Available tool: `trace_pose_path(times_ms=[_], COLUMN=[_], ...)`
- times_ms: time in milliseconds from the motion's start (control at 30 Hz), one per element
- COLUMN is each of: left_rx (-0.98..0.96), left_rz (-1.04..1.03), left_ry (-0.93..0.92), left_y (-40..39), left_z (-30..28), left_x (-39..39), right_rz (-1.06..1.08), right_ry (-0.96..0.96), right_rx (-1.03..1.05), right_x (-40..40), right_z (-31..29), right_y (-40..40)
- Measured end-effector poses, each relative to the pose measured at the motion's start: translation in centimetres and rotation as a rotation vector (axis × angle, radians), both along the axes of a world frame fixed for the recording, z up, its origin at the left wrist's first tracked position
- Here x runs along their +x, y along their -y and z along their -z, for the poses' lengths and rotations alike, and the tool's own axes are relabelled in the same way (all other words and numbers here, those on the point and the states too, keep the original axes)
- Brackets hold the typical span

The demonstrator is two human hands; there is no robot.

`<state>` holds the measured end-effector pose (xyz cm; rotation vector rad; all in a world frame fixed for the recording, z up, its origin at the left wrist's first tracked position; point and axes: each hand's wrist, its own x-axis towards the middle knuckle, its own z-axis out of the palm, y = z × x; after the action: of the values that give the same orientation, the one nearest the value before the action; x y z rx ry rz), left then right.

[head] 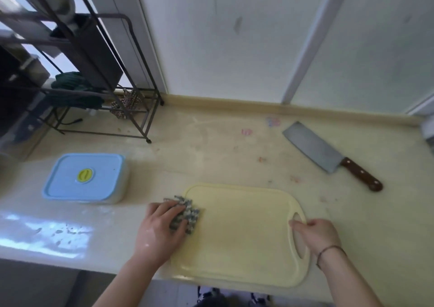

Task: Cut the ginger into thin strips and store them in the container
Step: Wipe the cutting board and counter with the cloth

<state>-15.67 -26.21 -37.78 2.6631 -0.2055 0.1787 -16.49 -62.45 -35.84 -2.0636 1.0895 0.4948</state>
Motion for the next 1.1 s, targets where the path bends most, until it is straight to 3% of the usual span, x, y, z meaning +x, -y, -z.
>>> trace_pose_path(times_ms=[167, 300, 400, 533, 633, 733, 800, 900, 967, 1033, 1100], left_rx=[-0.003, -0.017, 0.017, -0.329, -0.593, -0.882, -1.029, -1.155, -1.183, -1.178, -1.162], left_rz=[-0.03, -0.06, -0.083, 0.005, 0.038, -0.119, -0.265, -0.436, -0.548, -0.634, -0.689], left_ry=[-0.086, -0.349, -0.39, -0.164, -0.221, -0.259, -0.249, -0.223, -0.214, -0.194, -0.147], left_y=[0.5, 0.7, 1.8, 5.6, 7.0, 6.7, 6.0, 5.0, 4.3, 3.6, 3.0], left_z=[-0.8, -2.7, -5.1, -10.6, -12.7, -12.5, -12.2, -11.6, -11.1, -10.4, -9.5], left_x=[-0.3, 0.8, 3.2, 7.2, 9.8, 11.3, 12.0, 13.1, 14.2, 15.9, 18.0], right_rz=[0.148, 0.191, 0.032, -0.379, -0.666, -0.86, -0.869, -0.64, -0.588, -0.641, -0.614], right_ry=[0.097, 0.351, 0.564, 0.704, 0.755, 0.789, 0.921, 1.189, 0.985, 0.67, 0.625], right_rx=[0.151, 0.357, 0.183, 0.057, -0.058, -0.129, -0.175, -0.295, -0.288, -0.071, 0.081], right_x=[0.4, 0.1, 2.7, 8.7, 12.8, 15.7, 17.0, 18.0, 18.5, 19.3, 21.1], right_z=[-1.7, -5.7, -11.1, -21.1, -26.4, -28.3, -27.7, -23.6, -19.6, -15.9, -13.5], right_y=[-0.4, -0.5, 0.3, -0.8, -3.8, -6.8, -7.7, -7.1, -7.2, -8.3, -9.7])
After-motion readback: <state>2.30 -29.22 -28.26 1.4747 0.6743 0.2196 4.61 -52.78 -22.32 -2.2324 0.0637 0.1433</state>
